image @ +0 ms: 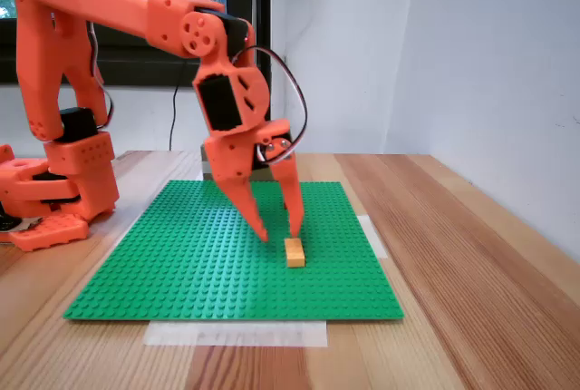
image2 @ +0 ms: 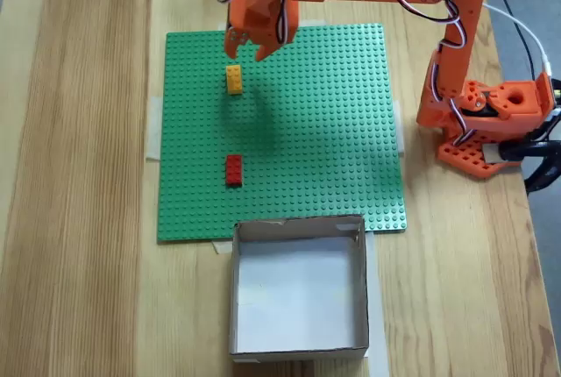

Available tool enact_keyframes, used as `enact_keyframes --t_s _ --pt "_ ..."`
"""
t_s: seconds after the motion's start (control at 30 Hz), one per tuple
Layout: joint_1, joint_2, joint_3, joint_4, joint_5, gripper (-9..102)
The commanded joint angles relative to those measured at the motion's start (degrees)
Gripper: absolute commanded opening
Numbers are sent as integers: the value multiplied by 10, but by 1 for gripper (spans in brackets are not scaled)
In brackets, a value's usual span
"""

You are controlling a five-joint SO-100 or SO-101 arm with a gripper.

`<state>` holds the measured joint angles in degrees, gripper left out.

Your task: Pick the yellow lego block and put it in the box.

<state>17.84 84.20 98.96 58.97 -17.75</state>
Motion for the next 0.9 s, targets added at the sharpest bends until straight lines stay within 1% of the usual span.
enact_keyframes --t_s 0.0,0.3,0.53,0.87 --pt "8 -2 -28 -4 4 14" --pt "7 -7 -40 0 5 15" --pt "-4 -2 -31 12 -20 13" --pt "-14 -4 -28 22 -51 16"
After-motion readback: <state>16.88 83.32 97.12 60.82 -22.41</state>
